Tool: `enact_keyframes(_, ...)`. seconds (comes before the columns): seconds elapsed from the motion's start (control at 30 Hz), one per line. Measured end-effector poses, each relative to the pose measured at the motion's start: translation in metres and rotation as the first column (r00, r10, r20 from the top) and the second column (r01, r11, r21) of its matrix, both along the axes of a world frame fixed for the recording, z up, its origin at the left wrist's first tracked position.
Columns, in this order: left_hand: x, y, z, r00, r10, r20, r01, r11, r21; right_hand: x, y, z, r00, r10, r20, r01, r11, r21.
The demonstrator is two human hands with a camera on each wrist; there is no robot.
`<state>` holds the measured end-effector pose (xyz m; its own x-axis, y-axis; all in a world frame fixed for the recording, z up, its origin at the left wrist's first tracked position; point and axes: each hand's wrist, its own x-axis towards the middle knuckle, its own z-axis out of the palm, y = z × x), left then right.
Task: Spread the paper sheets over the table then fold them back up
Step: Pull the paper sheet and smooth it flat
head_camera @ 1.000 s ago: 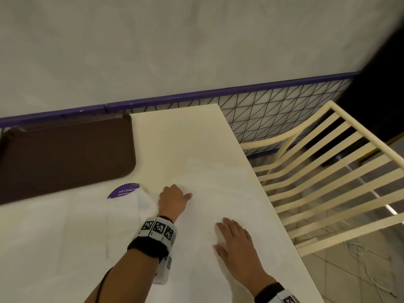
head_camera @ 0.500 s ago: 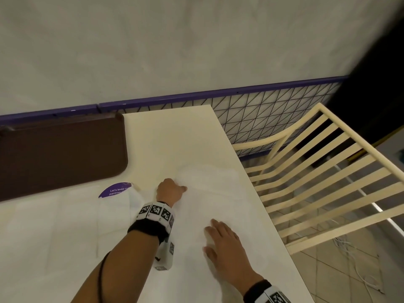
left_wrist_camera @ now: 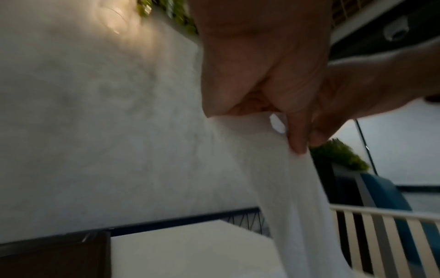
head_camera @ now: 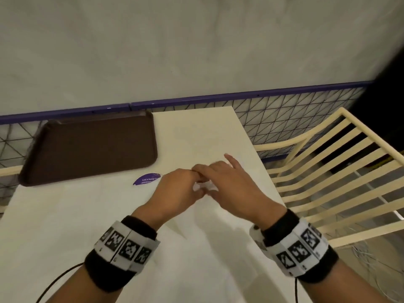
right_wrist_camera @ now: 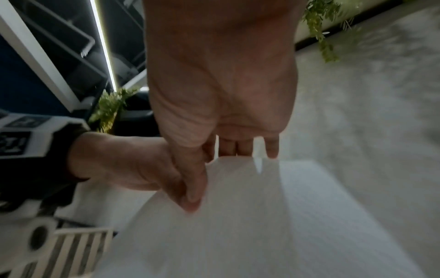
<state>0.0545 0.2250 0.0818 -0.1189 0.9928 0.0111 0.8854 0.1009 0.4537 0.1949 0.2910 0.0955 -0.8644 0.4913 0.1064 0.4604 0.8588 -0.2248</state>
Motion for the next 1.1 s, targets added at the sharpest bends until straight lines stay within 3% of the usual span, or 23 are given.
enact_keyframes(0.07,-0.021,-0.029,0.016,0.992,0.104,0.069,-0.104,0.995,-0.006,-0.012,-0.009,0.016,0.995,-0.071,-0.073,0.057,0.983,-0.175)
enact_keyframes(0.17,-0.055,-0.069,0.021,0.953,0.218,0.212,-0.206,0.976,-0.076,-0.019,-0.022,0.029,0.958,-0.218,-0.188,0.118,0.892,-0.436)
enact_keyframes(0.27,-0.076,-0.101,0.023,0.924,0.271,0.269,-0.26,0.963,-0.076,-0.029,-0.045,0.032,0.985,-0.156,-0.073,0.1,0.864,-0.493)
enact_keyframes(0.37,-0.081,-0.123,0.029,0.964,0.171,0.206,-0.154,0.983,-0.096,-0.052,-0.079,0.028,0.998,-0.024,-0.06,-0.008,0.871,-0.49)
enact_keyframes(0.5,-0.091,-0.152,0.039,0.945,0.174,0.278,-0.167,0.985,-0.049,-0.078,-0.109,0.03,0.97,-0.134,-0.202,0.0,0.832,-0.555)
enact_keyframes(0.63,-0.118,-0.188,0.032,0.926,0.251,0.281,-0.224,0.966,-0.127,-0.076,-0.112,0.029,0.916,-0.303,-0.262,0.025,0.697,-0.717)
enact_keyframes(0.7,-0.128,-0.199,0.027,0.885,0.313,0.346,-0.282,0.949,-0.139,-0.07,-0.105,0.02,0.903,-0.355,-0.242,0.06,0.663,-0.746)
enact_keyframes(0.87,-0.14,-0.209,0.005,0.69,0.444,0.572,-0.462,0.878,-0.125,-0.058,-0.098,-0.012,0.878,-0.452,-0.158,0.178,0.614,-0.769)
enact_keyframes(1.0,-0.128,-0.214,-0.008,0.635,0.455,0.624,-0.592,0.806,0.015,-0.045,-0.115,-0.017,0.778,-0.542,-0.317,0.149,0.649,-0.746)
enact_keyframes(1.1,-0.105,-0.231,-0.009,0.564,0.374,0.737,-0.588,0.808,0.04,-0.022,-0.138,-0.016,0.707,-0.555,-0.437,0.067,0.669,-0.74)
